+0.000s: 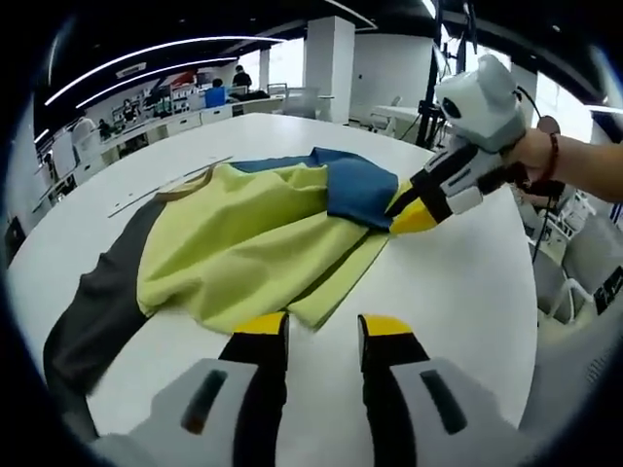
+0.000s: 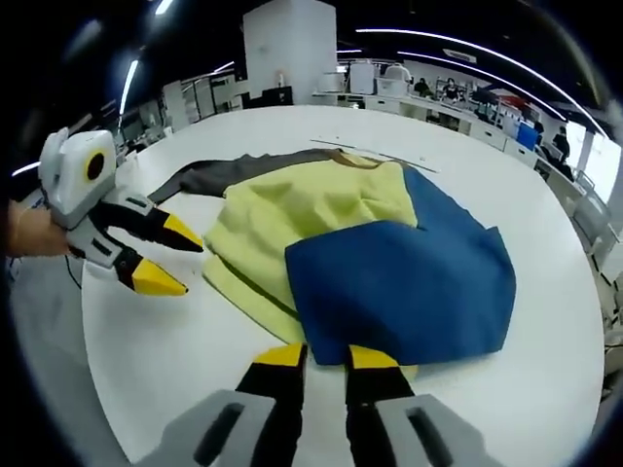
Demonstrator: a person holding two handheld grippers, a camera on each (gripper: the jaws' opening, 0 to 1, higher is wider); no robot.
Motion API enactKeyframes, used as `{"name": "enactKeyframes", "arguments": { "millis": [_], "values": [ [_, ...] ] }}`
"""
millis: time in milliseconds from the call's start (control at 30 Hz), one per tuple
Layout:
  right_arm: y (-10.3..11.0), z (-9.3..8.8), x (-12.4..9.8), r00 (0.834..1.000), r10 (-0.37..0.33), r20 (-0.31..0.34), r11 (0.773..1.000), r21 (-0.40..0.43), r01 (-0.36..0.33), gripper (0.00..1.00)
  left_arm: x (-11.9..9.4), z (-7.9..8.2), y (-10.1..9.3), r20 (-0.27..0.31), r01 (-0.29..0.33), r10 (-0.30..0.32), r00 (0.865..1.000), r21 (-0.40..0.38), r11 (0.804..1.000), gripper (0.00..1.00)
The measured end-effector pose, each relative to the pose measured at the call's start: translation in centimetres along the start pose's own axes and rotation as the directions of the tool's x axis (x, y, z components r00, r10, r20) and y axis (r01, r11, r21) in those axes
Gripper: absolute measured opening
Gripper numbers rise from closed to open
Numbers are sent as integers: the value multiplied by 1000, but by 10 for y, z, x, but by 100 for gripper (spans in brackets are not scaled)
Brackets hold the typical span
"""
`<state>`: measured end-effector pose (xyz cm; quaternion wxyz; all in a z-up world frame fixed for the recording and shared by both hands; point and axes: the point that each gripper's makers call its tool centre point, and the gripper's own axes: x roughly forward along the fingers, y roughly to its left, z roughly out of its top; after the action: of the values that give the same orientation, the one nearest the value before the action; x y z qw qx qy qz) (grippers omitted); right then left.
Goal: Fold the garment on the visible template until the final outline fits inside the template.
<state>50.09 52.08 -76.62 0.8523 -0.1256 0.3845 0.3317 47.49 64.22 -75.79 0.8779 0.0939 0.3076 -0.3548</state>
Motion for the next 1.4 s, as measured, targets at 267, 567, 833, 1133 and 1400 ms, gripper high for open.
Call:
{"name": "enactKeyframes", "arguments": {
  "millis": [267,567,833,1133,1400],
  "values": [
    [-1,-2,1,1000,-5,-5,999,-32,5,4,9,-3,6,-21,-9,9,1000,-5,1000,21],
    [-1,-2,1,1000,-16,2,999,-47,16,2,7,-2,9,-32,-36,37,999,38,999,16],
    [0,-2,1,1000,-16,1,998,-63,16,2,10,0,10,-25,-38,41,999,93,995,13],
    [0,-3,0,1000,9,12,999,-31,-9,0,16,0,12,-31,-37,40,999,80,996,1],
    [1,2,-9,999,17,31,999,-34,-16,0,12,-1,9,-38,-24,28,999,88,996,0]
  ]
}}
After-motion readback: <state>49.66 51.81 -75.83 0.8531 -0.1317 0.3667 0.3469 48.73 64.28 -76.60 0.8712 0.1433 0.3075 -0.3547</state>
